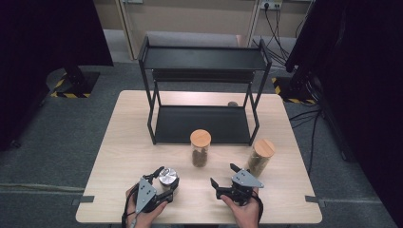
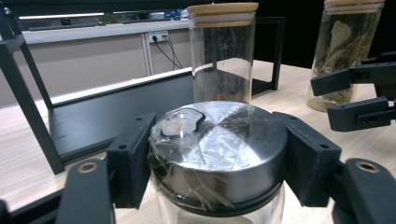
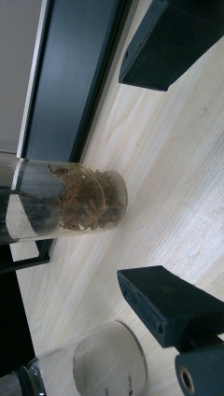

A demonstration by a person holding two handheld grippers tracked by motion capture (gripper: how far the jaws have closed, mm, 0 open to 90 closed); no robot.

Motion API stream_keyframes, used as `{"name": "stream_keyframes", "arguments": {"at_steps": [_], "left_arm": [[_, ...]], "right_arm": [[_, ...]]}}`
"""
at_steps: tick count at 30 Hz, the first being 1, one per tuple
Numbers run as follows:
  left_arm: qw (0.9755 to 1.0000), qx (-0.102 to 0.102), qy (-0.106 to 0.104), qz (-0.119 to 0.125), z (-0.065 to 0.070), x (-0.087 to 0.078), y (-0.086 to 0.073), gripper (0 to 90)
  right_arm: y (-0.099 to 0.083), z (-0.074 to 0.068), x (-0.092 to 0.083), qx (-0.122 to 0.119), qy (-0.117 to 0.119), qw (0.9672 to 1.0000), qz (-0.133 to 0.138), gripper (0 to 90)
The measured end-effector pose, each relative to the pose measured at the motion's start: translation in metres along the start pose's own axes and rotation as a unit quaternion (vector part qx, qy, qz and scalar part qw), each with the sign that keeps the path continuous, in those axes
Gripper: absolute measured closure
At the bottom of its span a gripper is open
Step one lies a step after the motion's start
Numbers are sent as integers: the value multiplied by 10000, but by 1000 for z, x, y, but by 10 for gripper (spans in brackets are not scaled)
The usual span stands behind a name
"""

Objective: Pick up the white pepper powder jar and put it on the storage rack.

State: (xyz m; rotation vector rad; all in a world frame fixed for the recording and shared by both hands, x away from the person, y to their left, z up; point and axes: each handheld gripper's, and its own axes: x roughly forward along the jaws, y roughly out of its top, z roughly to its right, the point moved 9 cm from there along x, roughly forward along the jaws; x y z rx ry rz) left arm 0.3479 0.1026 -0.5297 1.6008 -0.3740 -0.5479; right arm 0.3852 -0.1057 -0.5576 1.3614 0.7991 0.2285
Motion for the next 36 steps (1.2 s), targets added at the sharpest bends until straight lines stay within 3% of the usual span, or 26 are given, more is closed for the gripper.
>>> {"name": "stream_keyframes", "arguments": {"at_steps": [13,27,36], "left_arm": [[10000,-18,-40,-80,-1,2,2,346],[9996,-92,235,-85,-15,13,15,347],[9987,-97,495,-24,-32,25,28,347]], "right_arm": [[0,-1,0,3,3,10000,5,72],[0,-1,0,-9,7,10000,-3,71],[0,-1,0,0,-1,10000,1,71]]}}
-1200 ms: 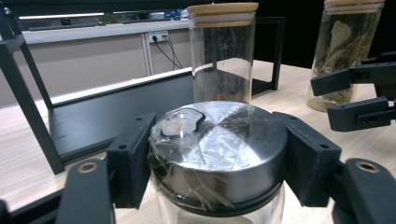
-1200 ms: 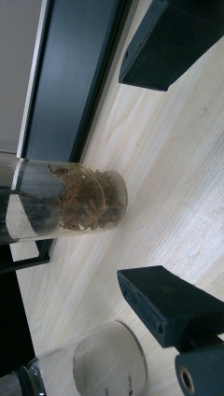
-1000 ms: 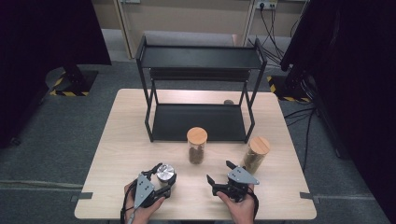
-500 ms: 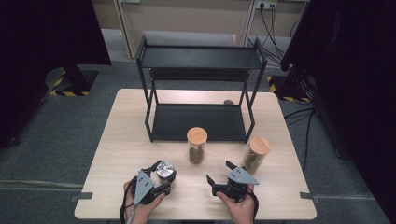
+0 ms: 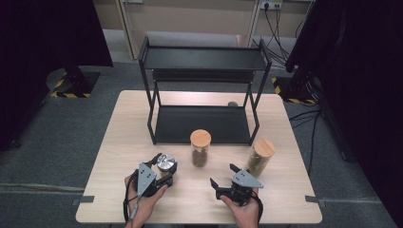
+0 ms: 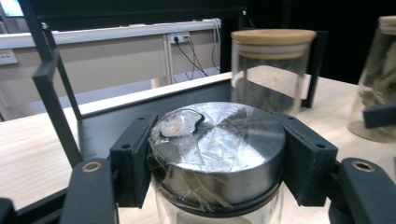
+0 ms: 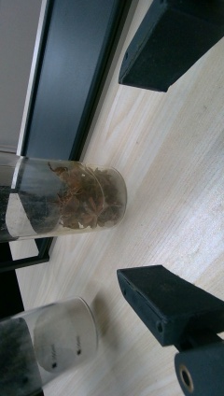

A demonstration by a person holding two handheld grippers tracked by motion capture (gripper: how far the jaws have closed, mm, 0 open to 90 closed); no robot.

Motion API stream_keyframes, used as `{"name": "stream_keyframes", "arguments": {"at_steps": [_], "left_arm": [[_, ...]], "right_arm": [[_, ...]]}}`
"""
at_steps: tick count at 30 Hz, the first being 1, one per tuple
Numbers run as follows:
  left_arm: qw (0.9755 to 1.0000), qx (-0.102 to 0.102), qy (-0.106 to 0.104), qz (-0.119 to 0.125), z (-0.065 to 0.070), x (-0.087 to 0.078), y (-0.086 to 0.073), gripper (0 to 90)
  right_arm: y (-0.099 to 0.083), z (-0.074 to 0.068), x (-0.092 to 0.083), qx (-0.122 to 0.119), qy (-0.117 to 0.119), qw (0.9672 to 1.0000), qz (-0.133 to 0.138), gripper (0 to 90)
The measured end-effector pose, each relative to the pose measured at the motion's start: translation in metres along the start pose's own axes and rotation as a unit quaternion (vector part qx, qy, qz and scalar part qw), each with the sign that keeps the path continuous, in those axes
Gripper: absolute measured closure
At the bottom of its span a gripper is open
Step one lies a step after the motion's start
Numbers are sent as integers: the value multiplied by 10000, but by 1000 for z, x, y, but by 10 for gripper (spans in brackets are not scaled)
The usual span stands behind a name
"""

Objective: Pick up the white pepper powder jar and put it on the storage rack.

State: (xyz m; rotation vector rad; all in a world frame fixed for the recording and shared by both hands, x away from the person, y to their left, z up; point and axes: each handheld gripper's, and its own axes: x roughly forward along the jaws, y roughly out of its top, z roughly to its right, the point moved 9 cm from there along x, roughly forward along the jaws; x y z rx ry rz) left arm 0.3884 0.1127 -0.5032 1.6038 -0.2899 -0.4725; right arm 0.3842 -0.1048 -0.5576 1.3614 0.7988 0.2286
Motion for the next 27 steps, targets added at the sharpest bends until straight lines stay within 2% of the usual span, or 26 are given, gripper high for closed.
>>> {"name": "stream_keyframes", "arguments": {"at_steps": [9,27], "left_arm": [[9998,9,175,23,-11,12,6,347],[9993,-32,366,65,-18,31,13,348]], "right_arm": [[0,0,0,-11,6,10000,-10,71],[0,-1,0,-33,16,10000,-4,71]]}}
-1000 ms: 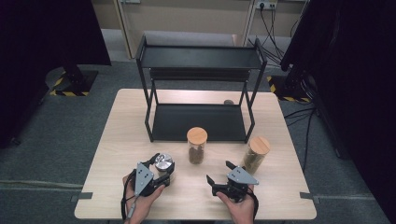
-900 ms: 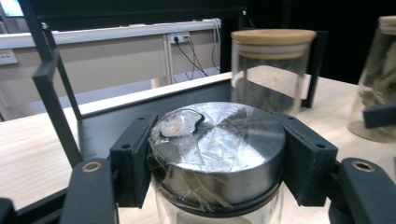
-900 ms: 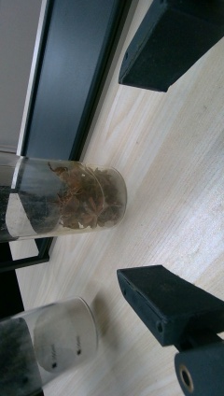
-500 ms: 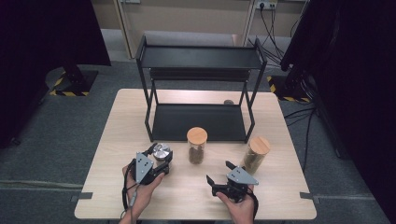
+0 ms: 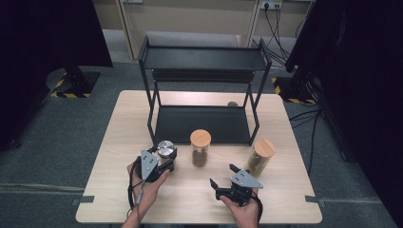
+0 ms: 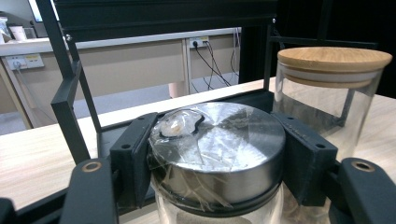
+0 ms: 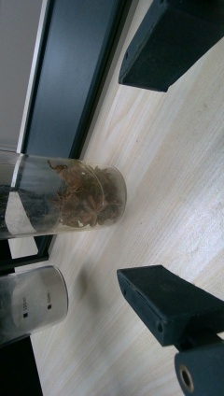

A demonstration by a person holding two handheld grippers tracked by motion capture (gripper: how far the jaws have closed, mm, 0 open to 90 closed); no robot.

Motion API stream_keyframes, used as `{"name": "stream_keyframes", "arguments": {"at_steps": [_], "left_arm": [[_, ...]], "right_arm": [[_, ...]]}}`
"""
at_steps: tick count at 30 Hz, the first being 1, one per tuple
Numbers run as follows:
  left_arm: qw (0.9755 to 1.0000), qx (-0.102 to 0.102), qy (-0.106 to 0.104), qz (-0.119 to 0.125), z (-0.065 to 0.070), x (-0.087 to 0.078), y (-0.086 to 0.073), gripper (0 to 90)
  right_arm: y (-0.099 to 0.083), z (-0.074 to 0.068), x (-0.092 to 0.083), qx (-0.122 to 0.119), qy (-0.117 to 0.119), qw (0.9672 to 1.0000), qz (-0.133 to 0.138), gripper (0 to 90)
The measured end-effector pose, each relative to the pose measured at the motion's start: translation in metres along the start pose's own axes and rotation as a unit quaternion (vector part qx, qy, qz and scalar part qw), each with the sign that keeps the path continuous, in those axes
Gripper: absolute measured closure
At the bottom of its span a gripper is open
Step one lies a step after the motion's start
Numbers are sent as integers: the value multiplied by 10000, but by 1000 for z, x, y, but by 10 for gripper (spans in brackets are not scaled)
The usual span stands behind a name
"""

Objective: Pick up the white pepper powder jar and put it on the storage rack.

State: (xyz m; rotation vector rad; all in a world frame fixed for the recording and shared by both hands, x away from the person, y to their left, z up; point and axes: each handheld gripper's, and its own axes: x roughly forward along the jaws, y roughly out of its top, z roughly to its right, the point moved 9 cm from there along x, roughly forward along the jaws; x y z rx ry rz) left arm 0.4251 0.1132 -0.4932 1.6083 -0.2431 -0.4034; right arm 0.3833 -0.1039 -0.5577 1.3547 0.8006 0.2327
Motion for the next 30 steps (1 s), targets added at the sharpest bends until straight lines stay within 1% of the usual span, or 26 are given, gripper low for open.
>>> {"name": "stream_keyframes", "arguments": {"at_steps": [11,17,30], "left_arm": [[10000,-9,56,61,-2,10,10,348],[10000,26,67,26,-2,16,10,348],[9999,-16,167,15,-8,25,13,348]], "right_arm": [[0,-1,0,-5,5,10000,1,71],[0,-1,0,-11,12,10000,-3,71],[0,-2,0,-18,20,10000,-5,71]]}}
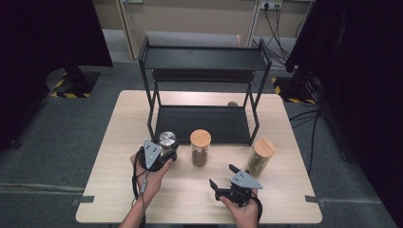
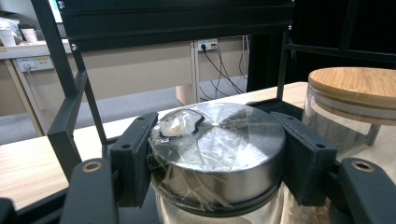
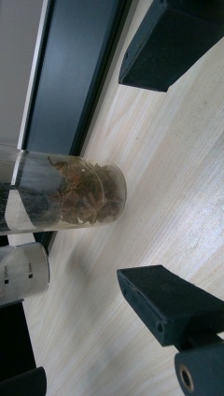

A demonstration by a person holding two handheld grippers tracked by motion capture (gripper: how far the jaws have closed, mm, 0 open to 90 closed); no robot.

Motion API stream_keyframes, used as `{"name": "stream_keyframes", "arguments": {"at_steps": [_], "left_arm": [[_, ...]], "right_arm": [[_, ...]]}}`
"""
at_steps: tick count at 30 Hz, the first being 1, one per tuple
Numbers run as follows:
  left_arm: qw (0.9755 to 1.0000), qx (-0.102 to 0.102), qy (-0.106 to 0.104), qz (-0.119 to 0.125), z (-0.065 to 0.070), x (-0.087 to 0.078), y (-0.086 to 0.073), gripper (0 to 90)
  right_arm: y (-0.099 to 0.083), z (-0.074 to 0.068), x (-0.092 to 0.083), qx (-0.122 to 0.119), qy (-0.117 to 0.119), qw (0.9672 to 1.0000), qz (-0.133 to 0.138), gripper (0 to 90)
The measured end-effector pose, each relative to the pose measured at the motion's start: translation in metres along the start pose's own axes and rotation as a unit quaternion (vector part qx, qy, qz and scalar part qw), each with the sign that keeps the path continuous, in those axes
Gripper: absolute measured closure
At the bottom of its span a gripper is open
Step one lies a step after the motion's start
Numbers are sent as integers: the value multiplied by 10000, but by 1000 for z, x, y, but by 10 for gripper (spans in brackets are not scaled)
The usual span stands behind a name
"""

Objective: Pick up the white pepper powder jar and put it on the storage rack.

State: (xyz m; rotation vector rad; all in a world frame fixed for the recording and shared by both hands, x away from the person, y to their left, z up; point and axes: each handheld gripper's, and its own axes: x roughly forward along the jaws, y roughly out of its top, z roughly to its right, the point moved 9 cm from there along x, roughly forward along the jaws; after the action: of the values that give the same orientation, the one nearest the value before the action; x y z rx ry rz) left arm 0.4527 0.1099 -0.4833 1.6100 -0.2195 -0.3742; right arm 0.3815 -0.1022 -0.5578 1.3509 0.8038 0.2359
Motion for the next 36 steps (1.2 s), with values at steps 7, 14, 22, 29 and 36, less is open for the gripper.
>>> {"name": "stream_keyframes", "arguments": {"at_steps": [7,14,22,29,36], "left_arm": [[10000,-16,59,22,-3,6,4,348],[9999,6,147,25,-8,12,8,348],[9998,49,204,20,-11,18,13,348],[9997,44,238,9,-13,24,15,348],[9996,44,288,-6,-16,29,17,348]], "right_arm": [[0,-1,0,-14,8,10000,-4,72],[0,-1,0,-3,16,10000,-14,71],[0,-1,0,-3,18,10000,-14,72],[0,-1,0,5,23,10000,-13,71],[0,-1,0,-7,18,10000,-5,71]]}}
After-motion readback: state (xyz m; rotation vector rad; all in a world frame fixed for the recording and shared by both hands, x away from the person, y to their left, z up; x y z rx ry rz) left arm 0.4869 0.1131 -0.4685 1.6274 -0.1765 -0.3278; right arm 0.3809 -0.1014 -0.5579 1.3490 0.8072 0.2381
